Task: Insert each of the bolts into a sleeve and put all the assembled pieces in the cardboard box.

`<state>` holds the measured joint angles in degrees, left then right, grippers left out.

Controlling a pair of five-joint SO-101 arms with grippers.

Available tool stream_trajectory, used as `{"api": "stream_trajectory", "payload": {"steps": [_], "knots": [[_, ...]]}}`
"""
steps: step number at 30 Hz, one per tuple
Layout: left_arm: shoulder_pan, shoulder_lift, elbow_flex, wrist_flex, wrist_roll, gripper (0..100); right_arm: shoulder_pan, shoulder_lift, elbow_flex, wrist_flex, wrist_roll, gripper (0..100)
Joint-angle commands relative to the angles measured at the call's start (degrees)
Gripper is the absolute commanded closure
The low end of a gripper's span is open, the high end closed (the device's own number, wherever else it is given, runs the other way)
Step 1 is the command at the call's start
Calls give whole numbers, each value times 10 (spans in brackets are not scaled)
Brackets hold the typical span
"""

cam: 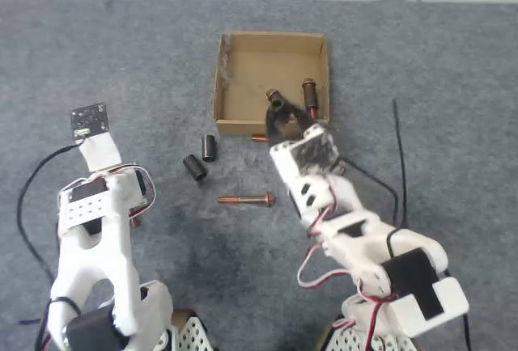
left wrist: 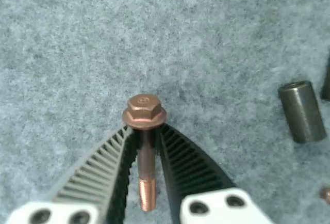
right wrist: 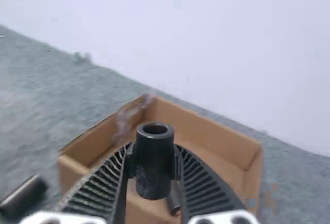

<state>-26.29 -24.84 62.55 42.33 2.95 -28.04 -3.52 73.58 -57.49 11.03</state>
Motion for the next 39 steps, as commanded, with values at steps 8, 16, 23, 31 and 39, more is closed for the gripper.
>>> {"api": "stream_trajectory", "payload": {"steps": [8,16,23,31,39], "knots": [[0,-32,-5,-16,-10,989,-45,-29,64,-25,-129,991],[13,-32,-5,-17,-11,989,-71,-29,151,-151,-127,991],[13,-32,-5,-17,-11,989,-71,-29,210,-210,-127,991],[13,-32,-5,-17,-11,989,-58,-25,224,-234,-129,991],[12,-33,-5,-17,-10,989,-51,-23,223,-290,-132,992]]}}
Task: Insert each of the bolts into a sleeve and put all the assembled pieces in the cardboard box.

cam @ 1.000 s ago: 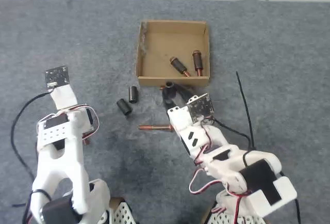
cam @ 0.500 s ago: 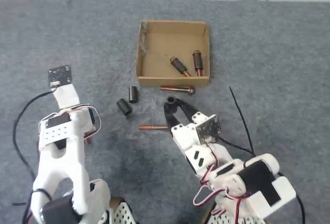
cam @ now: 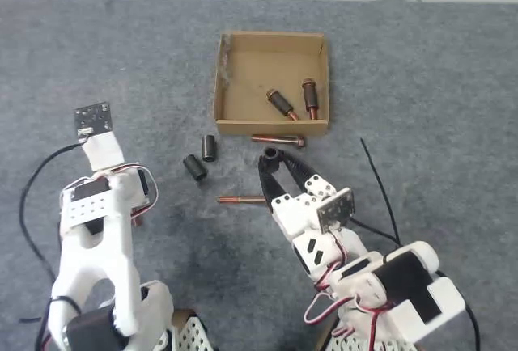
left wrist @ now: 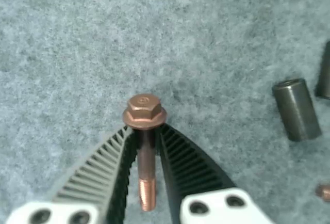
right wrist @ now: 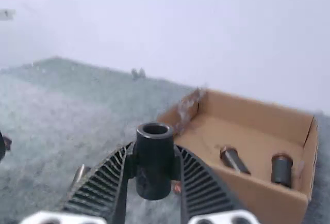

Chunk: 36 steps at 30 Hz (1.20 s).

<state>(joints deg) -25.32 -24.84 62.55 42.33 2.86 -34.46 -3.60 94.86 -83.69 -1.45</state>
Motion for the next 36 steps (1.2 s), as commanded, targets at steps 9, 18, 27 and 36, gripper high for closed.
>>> {"api": "stream_trajectory", "payload": {"steps": [9,18,27,36], "knots": [[0,-37,-10,-16,-6,989,15,36,-51,28,-53,992],[39,-37,-64,-16,14,989,9,131,-55,-88,-41,992],[220,-37,-157,-17,85,989,-6,152,-38,-131,-7,992],[346,-37,-227,-71,86,989,-15,152,-37,-125,-6,992]]}}
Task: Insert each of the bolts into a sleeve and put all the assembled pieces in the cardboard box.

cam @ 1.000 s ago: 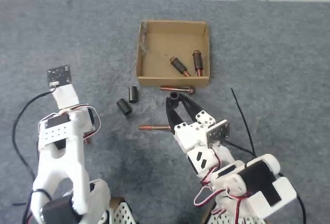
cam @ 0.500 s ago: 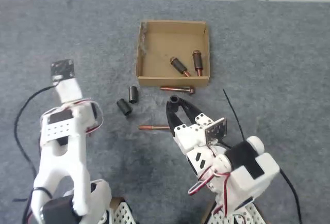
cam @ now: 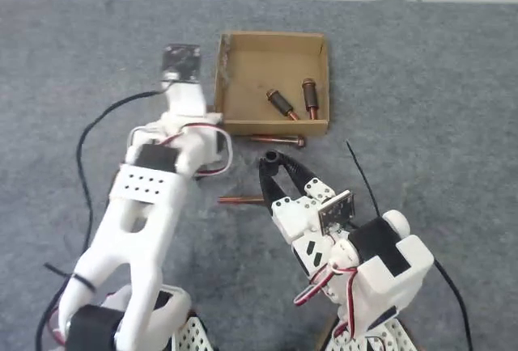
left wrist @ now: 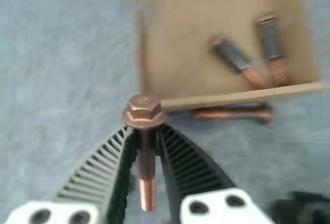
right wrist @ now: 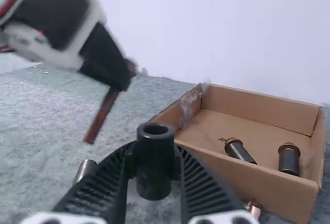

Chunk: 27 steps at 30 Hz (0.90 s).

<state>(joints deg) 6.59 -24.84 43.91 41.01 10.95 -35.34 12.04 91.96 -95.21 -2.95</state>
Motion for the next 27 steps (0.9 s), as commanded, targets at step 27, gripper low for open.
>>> {"api": "stream_trajectory", "payload": {"steps": [27], "knots": [[155,-261,175,-274,6,989,-5,-5,-12,-10,9,992]]}}
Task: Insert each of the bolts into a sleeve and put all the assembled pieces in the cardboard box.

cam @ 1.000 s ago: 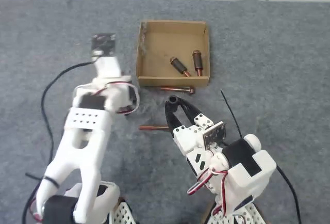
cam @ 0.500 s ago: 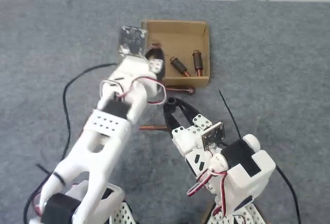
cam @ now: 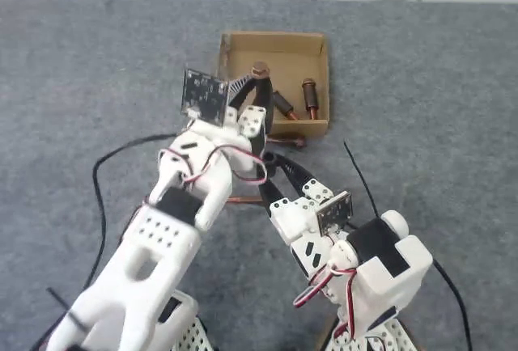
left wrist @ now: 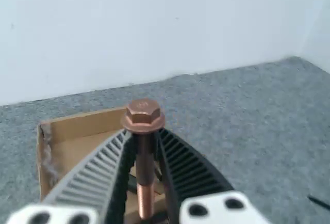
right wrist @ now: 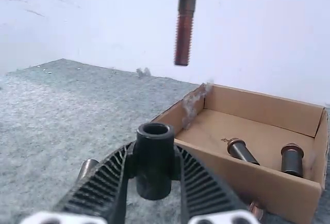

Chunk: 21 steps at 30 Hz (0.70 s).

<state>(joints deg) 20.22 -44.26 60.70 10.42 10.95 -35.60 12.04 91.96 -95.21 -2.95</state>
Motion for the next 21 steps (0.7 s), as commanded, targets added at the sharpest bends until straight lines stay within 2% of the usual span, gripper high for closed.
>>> {"api": "stream_trajectory", "payload": {"steps": [1,13,18,21], "knots": [[24,-82,19,32,6,989,-3,-5,-12,-10,9,992],[34,-167,103,30,7,989,-2,-5,-12,-12,9,992],[31,-185,120,30,77,989,0,-5,-12,-12,9,992],[30,-192,125,30,85,989,0,-5,-12,-13,9,992]]}}
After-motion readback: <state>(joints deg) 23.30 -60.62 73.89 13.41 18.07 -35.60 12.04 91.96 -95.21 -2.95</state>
